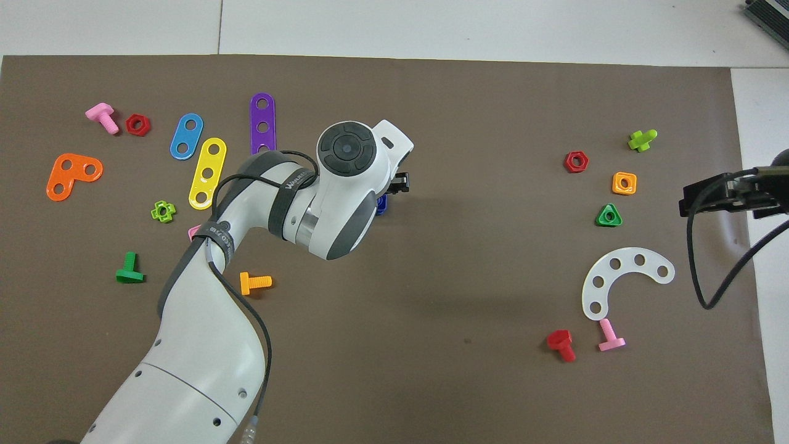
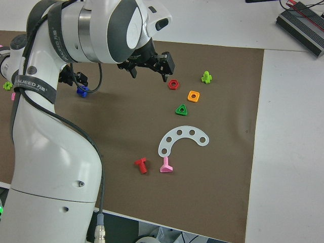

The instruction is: Unscrew and place screws in storage area

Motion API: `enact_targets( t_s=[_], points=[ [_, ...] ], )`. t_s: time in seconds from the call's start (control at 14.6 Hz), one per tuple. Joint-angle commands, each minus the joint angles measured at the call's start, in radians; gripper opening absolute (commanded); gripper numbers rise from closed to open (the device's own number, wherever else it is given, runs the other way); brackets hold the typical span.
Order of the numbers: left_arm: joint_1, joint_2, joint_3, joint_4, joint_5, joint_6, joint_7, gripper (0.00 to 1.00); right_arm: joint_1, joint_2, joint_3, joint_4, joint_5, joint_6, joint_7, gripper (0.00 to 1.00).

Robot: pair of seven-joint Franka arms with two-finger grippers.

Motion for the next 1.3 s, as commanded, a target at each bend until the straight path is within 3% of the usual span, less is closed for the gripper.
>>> enact_targets(
  t_s=[0.0,0.82,1.23],
  points=[
    [-0.014,-0.001,0.015,-0.005,0.023,0.016,0.005,0.84,-0.006,-0.009,0.004,-0.01,-0.001,-0.008,-0.028,1.0],
    [-0.015,0.004,0.013,-0.027,0.027,0.022,0.048,0.72,-0.006,-0.009,0.004,-0.01,-0.001,-0.008,-0.028,1.0],
    [-0.015,0.004,0.013,-0.028,0.027,0.019,0.048,0.59,-0.006,-0.009,0.004,-0.01,-0.001,-0.008,-0.028,1.0]
  ],
)
